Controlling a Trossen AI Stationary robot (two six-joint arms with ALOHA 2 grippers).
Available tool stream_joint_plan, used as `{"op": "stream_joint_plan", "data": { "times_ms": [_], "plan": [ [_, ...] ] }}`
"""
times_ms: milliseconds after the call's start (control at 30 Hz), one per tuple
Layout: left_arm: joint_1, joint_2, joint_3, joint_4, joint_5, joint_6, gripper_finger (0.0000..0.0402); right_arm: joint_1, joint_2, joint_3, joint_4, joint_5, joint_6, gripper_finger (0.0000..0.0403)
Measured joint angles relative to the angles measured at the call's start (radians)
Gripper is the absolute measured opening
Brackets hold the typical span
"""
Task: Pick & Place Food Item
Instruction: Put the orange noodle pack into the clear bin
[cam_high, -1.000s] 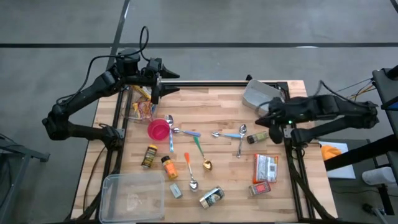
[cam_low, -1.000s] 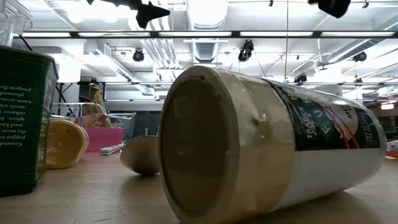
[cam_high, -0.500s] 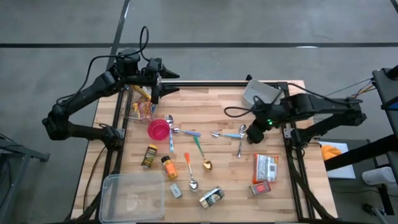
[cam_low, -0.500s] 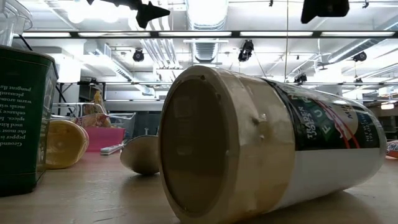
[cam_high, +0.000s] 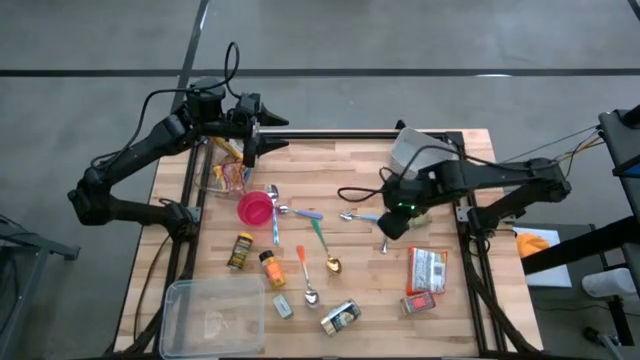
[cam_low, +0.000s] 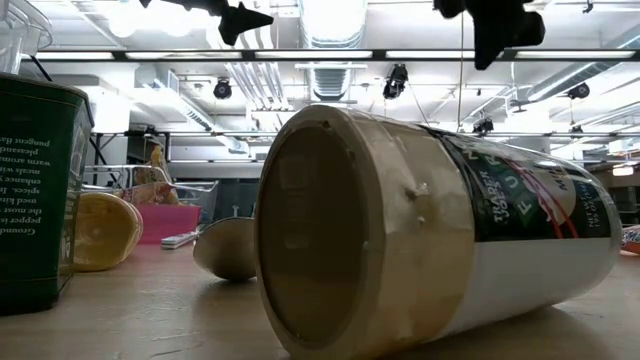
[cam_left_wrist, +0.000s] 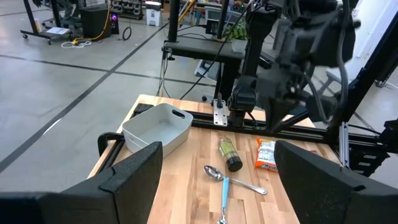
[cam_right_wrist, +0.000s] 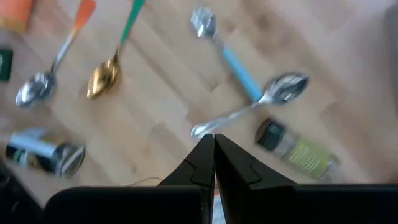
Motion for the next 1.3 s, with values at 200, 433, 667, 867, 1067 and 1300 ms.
{"op": "stream_joint_plan", "data": {
  "times_ms": [200,433,667,867,1067,1300],
  "plan": [
    [0.0,0.0,0.0,0.0,0.0,0.0,0.0312,0.004,0.057,-0.016,-0.027,-0.178,0.0,0.001],
    [0.0,0.0,0.0,0.0,0.0,-0.002,0.0312,0.057,0.136,-0.025,-0.032,-0.211,0.0,0.001],
    [0.0,0.0,0.0,0.0,0.0,-0.002,0.0312,0.086,0.205,-0.025,-0.194,-0.169,0.037,0.0011],
    [0.0,0.0,0.0,-0.002,0.0,-0.002,0.0312,0.13,0.216,-0.051,-0.218,-0.095,0.126,0.0011],
    [0.0,0.0,0.0,-0.027,0.0,-0.002,0.0312,0.164,0.168,-0.111,-0.143,-0.092,0.219,0.0038],
    [0.0,0.0,0.0,-0.042,0.0,0.0,0.0312,0.197,0.107,-0.205,-0.092,-0.093,0.281,0.0145]
  ]
}}
